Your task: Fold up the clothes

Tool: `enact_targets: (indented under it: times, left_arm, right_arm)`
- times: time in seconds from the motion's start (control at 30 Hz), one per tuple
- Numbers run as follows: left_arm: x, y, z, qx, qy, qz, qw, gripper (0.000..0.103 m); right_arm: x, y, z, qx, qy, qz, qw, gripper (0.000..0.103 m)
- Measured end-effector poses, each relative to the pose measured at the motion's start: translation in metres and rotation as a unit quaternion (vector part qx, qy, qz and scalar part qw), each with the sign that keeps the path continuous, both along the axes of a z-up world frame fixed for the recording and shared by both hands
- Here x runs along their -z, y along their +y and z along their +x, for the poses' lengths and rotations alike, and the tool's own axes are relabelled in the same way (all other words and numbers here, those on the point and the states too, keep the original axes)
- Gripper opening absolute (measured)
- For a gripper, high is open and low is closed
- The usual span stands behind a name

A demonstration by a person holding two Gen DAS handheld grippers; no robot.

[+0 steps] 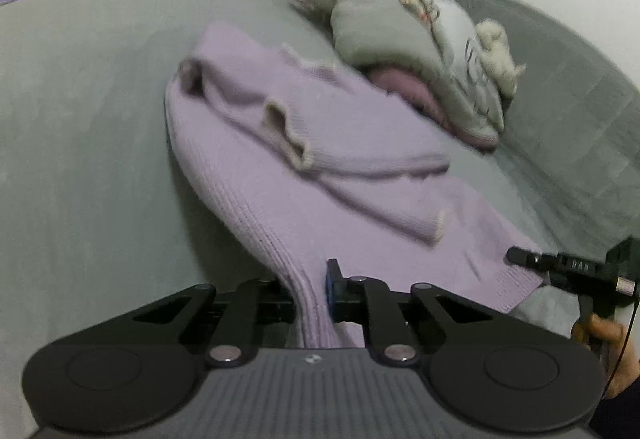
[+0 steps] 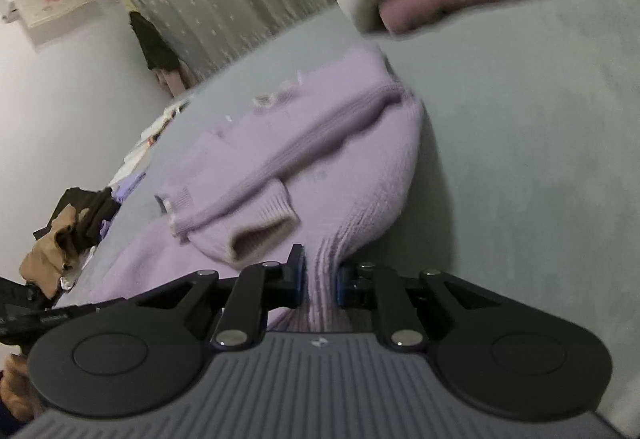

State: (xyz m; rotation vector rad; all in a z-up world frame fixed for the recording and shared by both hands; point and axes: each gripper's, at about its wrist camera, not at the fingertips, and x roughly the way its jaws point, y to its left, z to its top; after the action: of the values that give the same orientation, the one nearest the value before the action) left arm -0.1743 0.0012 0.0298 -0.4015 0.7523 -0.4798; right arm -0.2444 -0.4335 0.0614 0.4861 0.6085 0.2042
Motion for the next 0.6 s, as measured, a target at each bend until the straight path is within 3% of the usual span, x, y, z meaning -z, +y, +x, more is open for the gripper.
enact_targets:
  times: [0.1,0.2,0.23,0.27,0.3,0.43,0.6]
  left_arm:
    - [-0.006,0.008,0.004,-0.008,0.001,-0.025,0.9997,0.011]
    - [-0.006,0.008,0.003,-0.006,0.002,-0.02,0.9998,0.011]
    - [-0.004,0.001,0.002,0.001,0.005,0.022,0.9997,0.011]
    - [-0.003,-0.002,0.002,0.003,0.005,0.035,0.9994,0.011]
    - [0.001,-0.011,-0.002,0.009,0.003,0.08,0.9968,0.011]
    - [0.012,-0.033,-0.012,0.016,-0.014,0.173,0.9848,0.011]
    - [0.011,-0.033,-0.016,0.015,-0.02,0.192,0.9811,0.011]
  right_arm:
    - [-0.01,-0.004,-0.002,0.004,-0.02,0.01,1.0,0.015]
    - [-0.012,-0.01,0.002,0.012,-0.017,0.018,1.0,0.015]
    - [-0.009,-0.011,0.004,0.015,-0.007,0.016,1.0,0.015]
    - [-0.006,-0.011,0.006,0.018,0.003,0.013,1.0,0.015]
    - [-0.003,-0.01,0.008,0.02,0.013,0.005,1.0,0.015]
    - [0.001,0.001,0.009,0.012,0.038,-0.049,0.998,0.015]
    - [0.003,0.003,0.0,0.034,0.05,-0.079,0.995,0.015]
